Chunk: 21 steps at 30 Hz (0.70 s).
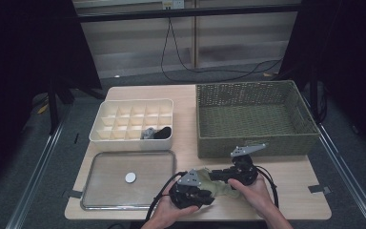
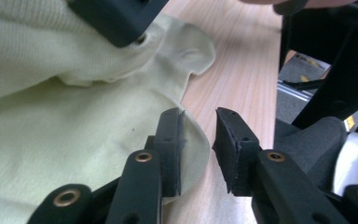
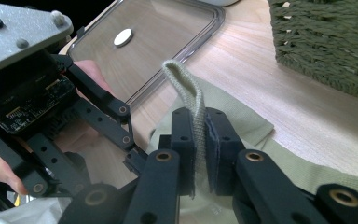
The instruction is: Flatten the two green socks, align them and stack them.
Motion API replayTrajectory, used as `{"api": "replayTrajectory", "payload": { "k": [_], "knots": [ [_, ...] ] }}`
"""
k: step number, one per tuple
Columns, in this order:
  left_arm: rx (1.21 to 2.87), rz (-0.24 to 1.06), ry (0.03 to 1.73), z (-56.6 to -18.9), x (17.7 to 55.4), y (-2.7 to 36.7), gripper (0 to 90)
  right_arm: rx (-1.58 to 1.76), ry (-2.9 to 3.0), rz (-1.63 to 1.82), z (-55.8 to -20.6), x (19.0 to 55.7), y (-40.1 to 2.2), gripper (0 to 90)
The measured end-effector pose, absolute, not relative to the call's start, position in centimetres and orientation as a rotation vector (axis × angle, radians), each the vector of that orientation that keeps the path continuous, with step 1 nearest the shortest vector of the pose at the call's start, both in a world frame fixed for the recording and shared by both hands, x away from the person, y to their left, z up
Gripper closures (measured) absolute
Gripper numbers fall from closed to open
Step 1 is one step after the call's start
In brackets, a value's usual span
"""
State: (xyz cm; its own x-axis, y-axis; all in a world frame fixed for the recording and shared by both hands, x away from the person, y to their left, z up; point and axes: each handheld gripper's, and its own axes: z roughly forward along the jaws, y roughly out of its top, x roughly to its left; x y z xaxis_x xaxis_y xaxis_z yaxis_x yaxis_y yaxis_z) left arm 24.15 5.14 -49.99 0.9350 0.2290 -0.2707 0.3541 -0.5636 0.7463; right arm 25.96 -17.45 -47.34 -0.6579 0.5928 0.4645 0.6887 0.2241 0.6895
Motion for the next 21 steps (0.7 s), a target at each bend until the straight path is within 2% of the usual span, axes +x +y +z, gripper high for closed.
{"api": "replayTrajectory", "payload": {
  "k": [2, 5, 21],
  "knots": [
    [2.199, -0.173, 0.415, -50.1, 24.2, 5.1, 76.8, -1.253, -2.376, -1.423, -47.3, 26.0, -17.5, 83.3],
    [2.219, -0.174, 0.417, -50.2, 24.2, 5.1, 89.3, -1.258, -2.376, -1.426, -47.3, 26.0, -17.6, 83.4],
    [2.113, -0.160, 0.358, -46.3, 24.3, 8.5, 90.0, -1.344, -2.329, -1.553, -45.2, 25.6, -20.6, 83.3]
  ]
}}
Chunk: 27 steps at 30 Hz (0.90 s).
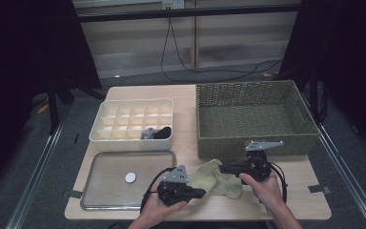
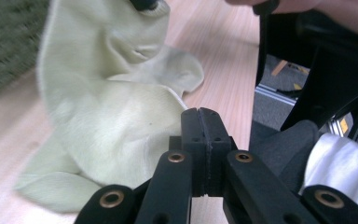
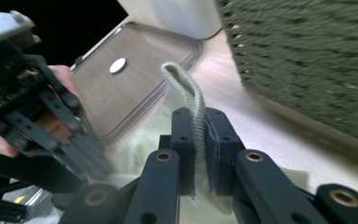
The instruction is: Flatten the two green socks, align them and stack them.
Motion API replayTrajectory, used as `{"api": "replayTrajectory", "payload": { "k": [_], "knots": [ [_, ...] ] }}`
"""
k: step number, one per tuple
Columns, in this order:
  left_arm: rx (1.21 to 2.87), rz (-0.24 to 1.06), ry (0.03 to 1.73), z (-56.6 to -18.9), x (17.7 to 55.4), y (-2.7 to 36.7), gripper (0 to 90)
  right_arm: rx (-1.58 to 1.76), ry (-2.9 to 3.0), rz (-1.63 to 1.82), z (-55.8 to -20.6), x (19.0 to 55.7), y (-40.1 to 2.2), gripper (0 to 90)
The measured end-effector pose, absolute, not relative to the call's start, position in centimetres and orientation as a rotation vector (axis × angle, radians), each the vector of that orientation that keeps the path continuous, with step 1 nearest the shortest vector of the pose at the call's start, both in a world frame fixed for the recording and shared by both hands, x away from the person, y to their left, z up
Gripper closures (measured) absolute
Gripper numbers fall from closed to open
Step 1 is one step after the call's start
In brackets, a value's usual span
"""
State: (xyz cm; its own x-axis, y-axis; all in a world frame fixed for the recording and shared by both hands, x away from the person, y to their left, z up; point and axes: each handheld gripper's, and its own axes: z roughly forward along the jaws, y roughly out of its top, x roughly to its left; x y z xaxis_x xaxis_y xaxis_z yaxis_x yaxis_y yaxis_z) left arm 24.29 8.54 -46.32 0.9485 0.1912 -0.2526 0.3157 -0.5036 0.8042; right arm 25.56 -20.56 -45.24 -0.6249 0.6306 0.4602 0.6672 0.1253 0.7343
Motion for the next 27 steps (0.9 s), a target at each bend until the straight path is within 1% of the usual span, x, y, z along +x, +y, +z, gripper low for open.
{"api": "replayTrajectory", "payload": {
  "k": [8, 17, 22, 27],
  "knots": [
    [2.111, -0.128, 0.381, -45.9, 24.7, 11.2, 90.0, -1.452, -2.285, -1.573, -45.0, 24.6, -23.0, 83.4],
    [2.114, -0.110, 0.410, -46.3, 25.1, 12.5, 90.0, -1.556, -2.262, -1.514, -45.8, 23.0, -25.0, 83.5],
    [2.130, -0.099, 0.410, -46.6, 25.4, 12.7, 90.0, -1.576, -2.250, -1.485, -46.3, 22.6, -25.1, 83.5],
    [2.111, -0.078, 0.441, -46.7, 26.5, 13.1, 90.0, -1.570, -2.254, -1.460, -47.0, 22.9, -24.5, 83.4]
  ]
}}
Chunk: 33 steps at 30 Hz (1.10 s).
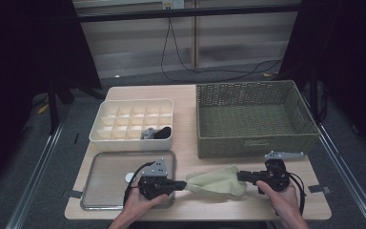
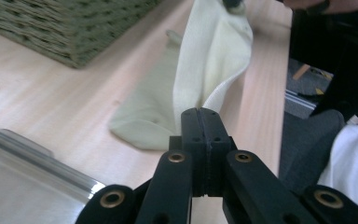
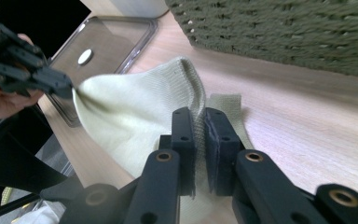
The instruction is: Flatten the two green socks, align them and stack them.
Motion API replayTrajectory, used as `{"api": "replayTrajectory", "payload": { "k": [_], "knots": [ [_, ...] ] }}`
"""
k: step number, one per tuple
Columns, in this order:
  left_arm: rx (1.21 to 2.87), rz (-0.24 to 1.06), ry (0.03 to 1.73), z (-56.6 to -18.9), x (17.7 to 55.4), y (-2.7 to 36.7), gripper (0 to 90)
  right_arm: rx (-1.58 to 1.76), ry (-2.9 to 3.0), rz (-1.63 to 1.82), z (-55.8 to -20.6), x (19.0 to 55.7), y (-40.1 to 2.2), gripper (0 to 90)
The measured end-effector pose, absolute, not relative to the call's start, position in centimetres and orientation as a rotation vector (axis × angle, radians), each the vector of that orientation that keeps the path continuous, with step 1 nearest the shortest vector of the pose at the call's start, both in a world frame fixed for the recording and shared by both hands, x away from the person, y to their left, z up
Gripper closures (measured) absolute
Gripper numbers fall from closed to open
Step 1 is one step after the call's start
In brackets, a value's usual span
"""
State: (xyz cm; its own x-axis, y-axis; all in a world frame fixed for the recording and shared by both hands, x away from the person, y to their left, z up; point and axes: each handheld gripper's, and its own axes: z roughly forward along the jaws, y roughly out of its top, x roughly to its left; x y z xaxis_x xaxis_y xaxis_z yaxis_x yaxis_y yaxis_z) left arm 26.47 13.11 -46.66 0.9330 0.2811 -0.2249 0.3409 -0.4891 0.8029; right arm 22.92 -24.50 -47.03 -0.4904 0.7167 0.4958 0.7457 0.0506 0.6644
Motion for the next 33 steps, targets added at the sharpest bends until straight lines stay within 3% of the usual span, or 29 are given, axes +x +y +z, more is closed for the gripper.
{"api": "replayTrajectory", "payload": {
  "k": [10, 23, 33],
  "knots": [
    [2.080, -0.087, 0.451, -47.2, 27.0, 12.7, 89.1, -1.566, -2.244, -1.436, -48.3, 23.4, -23.7, 81.9],
    [2.013, -0.161, 0.573, -47.9, 27.7, 12.9, 60.5, -1.575, -2.304, -1.454, -48.1, 23.3, -24.2, 67.6],
    [2.100, -0.177, 0.580, -48.9, 27.1, 11.2, 51.4, -1.586, -2.359, -1.406, -48.4, 23.1, -24.3, 67.5]
  ]
}}
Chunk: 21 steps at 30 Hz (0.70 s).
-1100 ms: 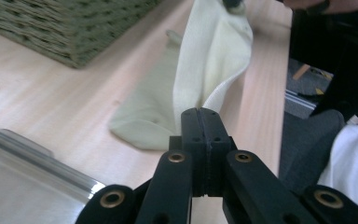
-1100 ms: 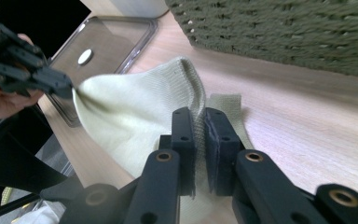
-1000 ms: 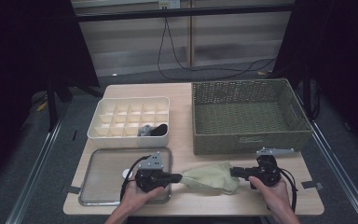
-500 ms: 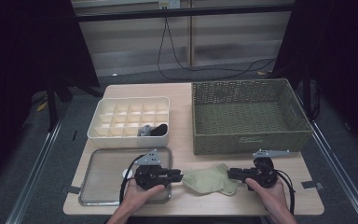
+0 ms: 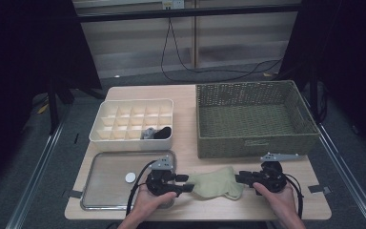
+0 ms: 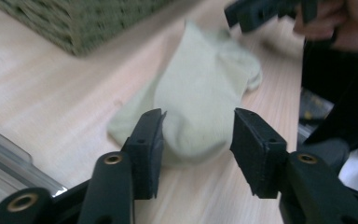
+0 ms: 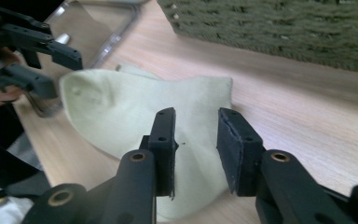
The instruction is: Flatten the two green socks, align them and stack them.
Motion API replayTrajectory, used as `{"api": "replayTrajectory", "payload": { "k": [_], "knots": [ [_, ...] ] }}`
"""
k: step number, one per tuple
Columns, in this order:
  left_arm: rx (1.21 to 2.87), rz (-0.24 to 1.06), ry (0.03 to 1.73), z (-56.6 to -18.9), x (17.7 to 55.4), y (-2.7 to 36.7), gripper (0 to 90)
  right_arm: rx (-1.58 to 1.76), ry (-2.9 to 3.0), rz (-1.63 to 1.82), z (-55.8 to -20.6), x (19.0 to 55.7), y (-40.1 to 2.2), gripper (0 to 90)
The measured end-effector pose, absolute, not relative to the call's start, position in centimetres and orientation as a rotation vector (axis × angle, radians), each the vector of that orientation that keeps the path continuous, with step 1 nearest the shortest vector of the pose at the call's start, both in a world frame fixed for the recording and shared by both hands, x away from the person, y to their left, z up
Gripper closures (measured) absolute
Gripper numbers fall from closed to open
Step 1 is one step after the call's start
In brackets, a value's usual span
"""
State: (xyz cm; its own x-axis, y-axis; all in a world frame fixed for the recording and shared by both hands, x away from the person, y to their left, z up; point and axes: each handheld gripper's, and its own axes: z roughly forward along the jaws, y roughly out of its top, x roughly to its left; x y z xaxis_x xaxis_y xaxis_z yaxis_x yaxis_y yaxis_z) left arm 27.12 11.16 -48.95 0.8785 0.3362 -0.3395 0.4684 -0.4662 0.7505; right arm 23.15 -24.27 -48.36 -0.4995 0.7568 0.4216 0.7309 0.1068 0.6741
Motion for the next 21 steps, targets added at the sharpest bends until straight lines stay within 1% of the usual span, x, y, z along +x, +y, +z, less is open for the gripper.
{"api": "replayTrajectory", "payload": {
  "k": [1, 7, 10, 13, 18, 21],
  "knots": [
    [2.118, -0.177, 0.578, -49.1, 27.1, 11.1, 50.2, 1.560, 2.319, 1.361, -48.5, 23.2, -24.2, 66.8],
    [2.156, -0.178, 0.593, -49.5, 27.0, 11.2, 51.9, 1.568, 2.318, 1.299, -49.0, 23.4, -24.4, 65.1],
    [2.106, -0.207, 0.602, -49.0, 27.1, 11.5, 51.8, 1.574, 2.312, 1.299, -49.1, 23.5, -24.5, 65.3],
    [2.062, -0.199, 0.613, -48.6, 27.6, 11.9, 52.2, 1.574, 2.311, 1.307, -49.0, 23.5, -24.5, 67.6],
    [2.029, -0.171, 0.666, -48.3, 28.3, 11.2, 54.8, 1.566, 2.322, 1.301, -49.1, 23.6, -24.3, 70.1],
    [2.068, -0.162, 0.665, -48.6, 28.1, 10.6, 55.5, 1.570, 2.322, 1.311, -49.2, 23.6, -24.3, 70.0]
  ]
}}
